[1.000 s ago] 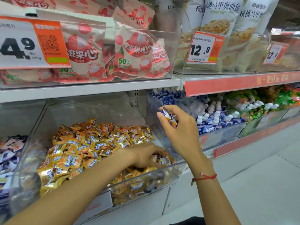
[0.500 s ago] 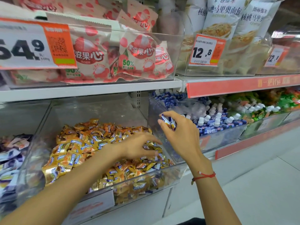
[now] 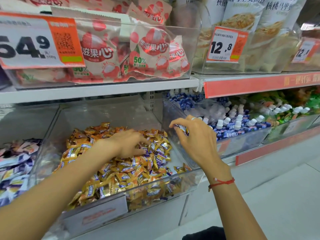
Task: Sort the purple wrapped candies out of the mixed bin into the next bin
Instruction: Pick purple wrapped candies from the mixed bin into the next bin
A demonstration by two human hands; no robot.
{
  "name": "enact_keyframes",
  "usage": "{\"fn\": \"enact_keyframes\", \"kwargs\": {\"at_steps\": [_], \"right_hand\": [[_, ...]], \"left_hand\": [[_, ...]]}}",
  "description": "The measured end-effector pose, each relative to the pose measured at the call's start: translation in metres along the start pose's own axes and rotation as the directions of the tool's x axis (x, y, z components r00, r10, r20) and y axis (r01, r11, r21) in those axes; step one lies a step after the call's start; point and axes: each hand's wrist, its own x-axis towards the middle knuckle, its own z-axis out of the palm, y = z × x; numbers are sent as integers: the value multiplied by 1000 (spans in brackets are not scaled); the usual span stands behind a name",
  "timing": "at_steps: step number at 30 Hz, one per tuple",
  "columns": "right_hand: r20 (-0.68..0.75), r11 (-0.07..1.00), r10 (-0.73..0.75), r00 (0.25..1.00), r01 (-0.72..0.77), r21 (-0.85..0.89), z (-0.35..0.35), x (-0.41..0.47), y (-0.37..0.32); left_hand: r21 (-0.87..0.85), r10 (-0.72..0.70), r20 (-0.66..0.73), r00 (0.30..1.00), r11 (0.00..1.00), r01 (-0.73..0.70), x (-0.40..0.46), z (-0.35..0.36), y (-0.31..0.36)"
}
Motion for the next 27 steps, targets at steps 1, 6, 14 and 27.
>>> {"fn": "enact_keyframes", "kwargs": {"at_steps": [1, 6, 14, 27], "right_hand": [[34, 999, 0, 999, 2, -38, 0, 0, -2], [32, 998, -29, 999, 30, -46, 0, -3, -6], [-57, 999, -32, 998, 30, -28, 6, -1, 1], [110, 981, 20, 994, -41, 188, 2, -2, -6]], "left_hand": [[-10, -19, -3, 1000, 1000, 19, -7, -5, -5], [-166, -3, -117, 993, 986, -17, -10, -13, 14], [138, -296, -75, 952, 943, 304, 47, 18, 75], [-836, -249, -174, 953, 549, -9, -60, -26, 33]]}}
